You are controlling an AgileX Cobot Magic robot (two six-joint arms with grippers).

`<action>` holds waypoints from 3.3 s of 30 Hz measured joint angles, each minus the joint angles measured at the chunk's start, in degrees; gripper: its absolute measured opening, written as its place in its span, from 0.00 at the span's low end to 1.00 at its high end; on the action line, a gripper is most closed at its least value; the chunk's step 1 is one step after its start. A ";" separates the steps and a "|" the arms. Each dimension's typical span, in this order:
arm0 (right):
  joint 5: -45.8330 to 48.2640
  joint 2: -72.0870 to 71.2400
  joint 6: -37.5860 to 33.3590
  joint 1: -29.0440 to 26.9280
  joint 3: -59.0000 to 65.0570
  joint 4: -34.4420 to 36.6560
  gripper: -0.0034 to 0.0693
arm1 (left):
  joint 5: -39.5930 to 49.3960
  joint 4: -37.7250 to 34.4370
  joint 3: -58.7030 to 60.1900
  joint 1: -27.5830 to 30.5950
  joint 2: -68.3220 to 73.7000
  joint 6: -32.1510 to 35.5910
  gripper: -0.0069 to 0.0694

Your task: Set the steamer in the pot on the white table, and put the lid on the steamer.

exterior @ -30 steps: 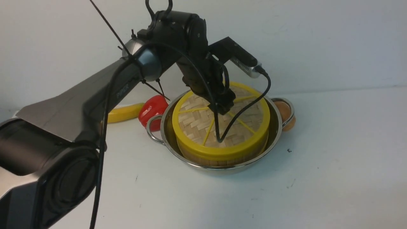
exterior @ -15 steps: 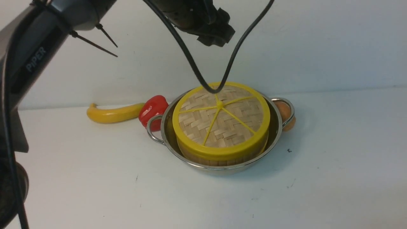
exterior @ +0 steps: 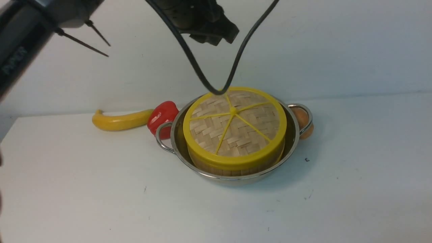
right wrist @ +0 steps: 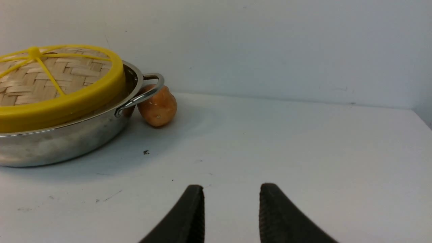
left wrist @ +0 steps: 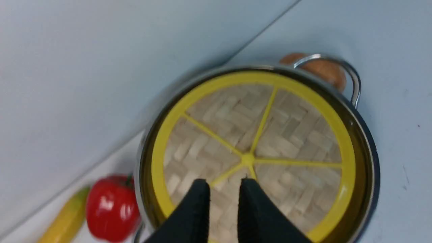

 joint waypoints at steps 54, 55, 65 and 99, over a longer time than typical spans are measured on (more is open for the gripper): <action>-0.05 0.00 0.00 0.00 0.00 0.04 0.39 | -46.98 0.21 120.59 28.59 -107.08 -4.26 0.30; -0.05 0.00 0.00 0.00 0.00 0.04 0.39 | -46.61 1.47 120.99 28.59 -107.08 -6.50 0.30; -0.05 0.00 0.00 0.00 0.00 0.04 0.39 | -46.23 5.32 121.42 28.59 -107.08 -11.49 0.30; -0.05 0.00 0.00 0.00 0.00 0.17 0.39 | -47.51 5.37 121.42 28.59 -107.08 -10.90 0.35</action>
